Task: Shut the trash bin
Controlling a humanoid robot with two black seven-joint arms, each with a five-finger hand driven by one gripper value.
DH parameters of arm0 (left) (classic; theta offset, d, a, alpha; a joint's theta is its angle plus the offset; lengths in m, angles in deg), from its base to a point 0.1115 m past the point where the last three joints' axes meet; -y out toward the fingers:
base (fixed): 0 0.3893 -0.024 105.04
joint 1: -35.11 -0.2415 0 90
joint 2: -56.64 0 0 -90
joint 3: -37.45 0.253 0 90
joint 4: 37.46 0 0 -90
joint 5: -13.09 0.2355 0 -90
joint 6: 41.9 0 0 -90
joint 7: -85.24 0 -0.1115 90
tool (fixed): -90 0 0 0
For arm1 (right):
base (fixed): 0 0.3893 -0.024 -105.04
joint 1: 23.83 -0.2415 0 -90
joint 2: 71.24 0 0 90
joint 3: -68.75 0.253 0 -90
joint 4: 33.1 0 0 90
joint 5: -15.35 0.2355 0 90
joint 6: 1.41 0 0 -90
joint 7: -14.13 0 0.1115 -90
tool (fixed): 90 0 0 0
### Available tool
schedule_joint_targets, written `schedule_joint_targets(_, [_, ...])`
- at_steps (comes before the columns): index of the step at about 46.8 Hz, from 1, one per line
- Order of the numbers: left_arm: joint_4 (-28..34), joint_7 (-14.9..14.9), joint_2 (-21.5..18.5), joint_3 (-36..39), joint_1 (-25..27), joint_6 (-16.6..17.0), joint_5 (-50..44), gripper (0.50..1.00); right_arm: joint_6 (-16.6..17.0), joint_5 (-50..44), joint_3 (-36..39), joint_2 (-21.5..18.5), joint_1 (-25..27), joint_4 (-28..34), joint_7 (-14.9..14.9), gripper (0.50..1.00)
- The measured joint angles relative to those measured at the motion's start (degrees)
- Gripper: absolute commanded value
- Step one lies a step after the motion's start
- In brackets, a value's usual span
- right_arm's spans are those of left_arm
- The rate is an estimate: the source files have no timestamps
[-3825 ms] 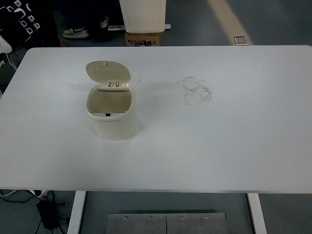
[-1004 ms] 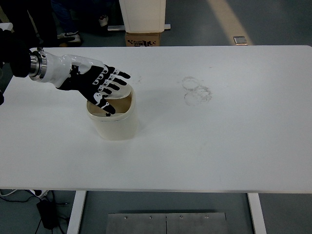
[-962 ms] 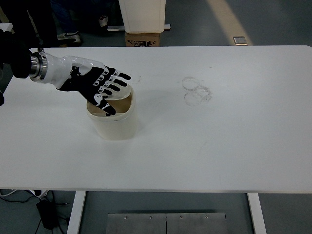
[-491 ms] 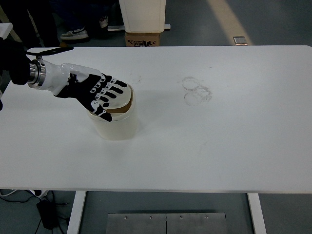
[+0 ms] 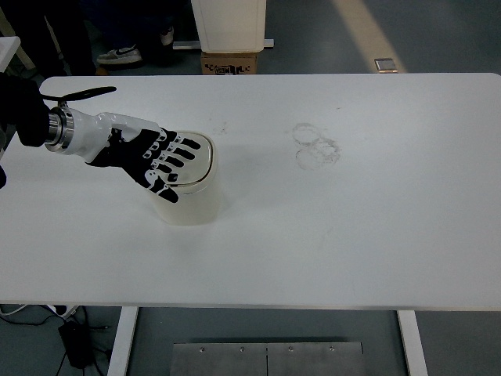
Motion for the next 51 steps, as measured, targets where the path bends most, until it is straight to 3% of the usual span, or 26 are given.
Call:
schedule_joint_targets(35, [-0.38, 0.05, -0.51, -0.26, -1.03, -0.06, 0.02, 1.0, 0.0, -0.05, -0.01, 0.0, -0.07, 0.03, 0.0, 0.991])
schedule_joint_targets(51, [-6.21, 0.24, -1.08, -6.14, 0.53, -0.52, -0.15, 1.0, 0.0, -0.01, 0.03, 0.0, -0.06, 0.04, -0.01, 0.991])
